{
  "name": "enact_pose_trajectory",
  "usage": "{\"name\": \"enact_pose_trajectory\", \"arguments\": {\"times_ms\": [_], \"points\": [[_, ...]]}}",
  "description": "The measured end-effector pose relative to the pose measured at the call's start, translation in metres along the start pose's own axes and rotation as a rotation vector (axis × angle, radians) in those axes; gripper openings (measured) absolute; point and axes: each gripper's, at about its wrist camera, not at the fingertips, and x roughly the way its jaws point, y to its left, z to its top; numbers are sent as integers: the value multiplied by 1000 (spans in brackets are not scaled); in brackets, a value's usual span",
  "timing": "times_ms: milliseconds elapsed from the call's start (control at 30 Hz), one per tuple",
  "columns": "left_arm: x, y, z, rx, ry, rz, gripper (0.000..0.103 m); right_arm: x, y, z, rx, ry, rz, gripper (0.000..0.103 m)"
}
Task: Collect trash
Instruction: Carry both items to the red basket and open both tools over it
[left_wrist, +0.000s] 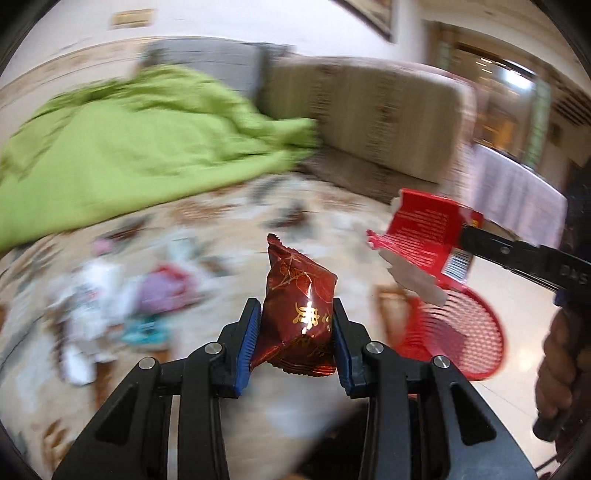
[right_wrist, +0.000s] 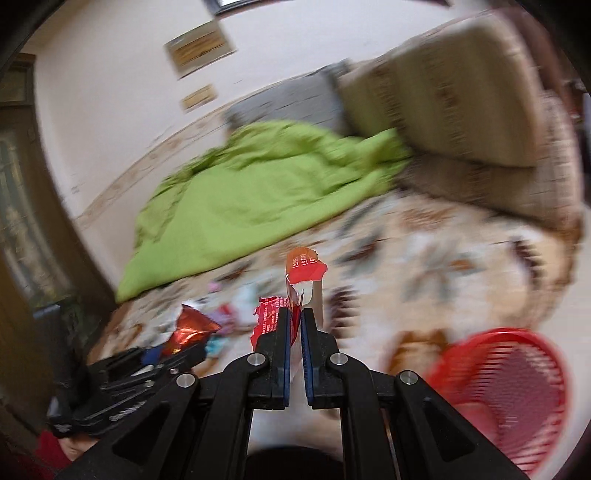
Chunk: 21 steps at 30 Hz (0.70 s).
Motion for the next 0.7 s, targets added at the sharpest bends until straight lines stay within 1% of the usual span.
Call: {"name": "enact_pose_trajectory", "arguments": {"times_ms": [133, 167, 267, 300, 333, 367, 400, 433, 467, 500, 533, 567, 600, 700], "points": [[32, -67, 13, 57, 63, -154, 36, -41, -51, -5, 51, -4, -136, 6], [38, -78, 15, 66, 71, -175, 36, -49, -63, -7, 67, -3, -167, 6], [62, -122, 18, 92, 129, -271, 36, -66, -95, -15, 117, 9, -235, 6], [67, -130, 18, 95, 140, -287, 36, -68, -102, -16, 130, 16, -248, 6], [74, -141, 19, 101, 155, -305, 37, -68, -111, -17, 144, 24, -266, 8], [83, -153, 20, 111, 174, -323, 40, -68, -120, -20, 160, 35, -286, 9], [91, -163, 20, 122, 193, -334, 49, -68, -126, -22, 168, 46, -296, 10], [96, -169, 20, 128, 208, -333, 64, -68, -132, -24, 181, 58, -311, 26], [98, -170, 20, 125, 213, -329, 69, -69, -138, -25, 207, 58, -327, 37], [99, -169, 19, 117, 206, -326, 70, -70, -141, -27, 223, 47, -327, 57], [98, -166, 20, 113, 200, -324, 71, -73, -142, -29, 233, 33, -321, 61], [93, -162, 20, 113, 185, -318, 71, -74, -141, -27, 229, 25, -313, 61], [87, -156, 18, 114, 171, -294, 72, -73, -139, -27, 220, 24, -309, 61], [71, -132, 19, 95, 126, -175, 75, -60, -127, -20, 200, 34, -260, 61]]}}
